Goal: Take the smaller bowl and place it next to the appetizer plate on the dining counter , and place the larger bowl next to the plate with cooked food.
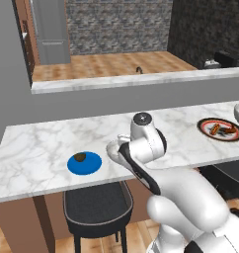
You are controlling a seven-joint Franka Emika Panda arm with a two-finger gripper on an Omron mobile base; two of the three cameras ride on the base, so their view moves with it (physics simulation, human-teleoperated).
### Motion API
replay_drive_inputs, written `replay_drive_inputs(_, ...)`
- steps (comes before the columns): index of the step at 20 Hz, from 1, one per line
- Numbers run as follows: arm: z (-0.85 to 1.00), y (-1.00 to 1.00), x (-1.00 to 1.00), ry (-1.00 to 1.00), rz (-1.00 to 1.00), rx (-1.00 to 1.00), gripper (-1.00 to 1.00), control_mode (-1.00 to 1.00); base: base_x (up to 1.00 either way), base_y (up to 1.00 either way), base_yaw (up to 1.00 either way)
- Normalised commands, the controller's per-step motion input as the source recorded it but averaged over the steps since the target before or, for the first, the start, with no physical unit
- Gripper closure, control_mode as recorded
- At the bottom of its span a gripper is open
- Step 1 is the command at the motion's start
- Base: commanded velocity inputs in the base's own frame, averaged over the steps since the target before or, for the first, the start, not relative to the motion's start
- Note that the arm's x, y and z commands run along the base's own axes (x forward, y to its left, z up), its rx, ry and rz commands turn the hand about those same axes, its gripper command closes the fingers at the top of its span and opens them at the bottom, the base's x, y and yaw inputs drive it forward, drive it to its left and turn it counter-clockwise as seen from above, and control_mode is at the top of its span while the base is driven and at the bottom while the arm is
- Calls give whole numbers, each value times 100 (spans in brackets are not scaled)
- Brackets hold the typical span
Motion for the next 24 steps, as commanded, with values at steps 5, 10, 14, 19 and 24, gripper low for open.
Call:
replay_drive_inputs(5,-13,13,23,0,0,0,100,-100,0,0,0)
replay_drive_inputs(10,-14,4,28,0,0,0,100,-100,0,0,0)
replay_drive_inputs(14,-14,0,25,0,0,0,100,-100,0,0,0)
replay_drive_inputs(19,-13,0,24,0,0,0,100,-100,0,0,0)
replay_drive_inputs(24,-17,0,18,0,0,0,100,-100,0,0,0)
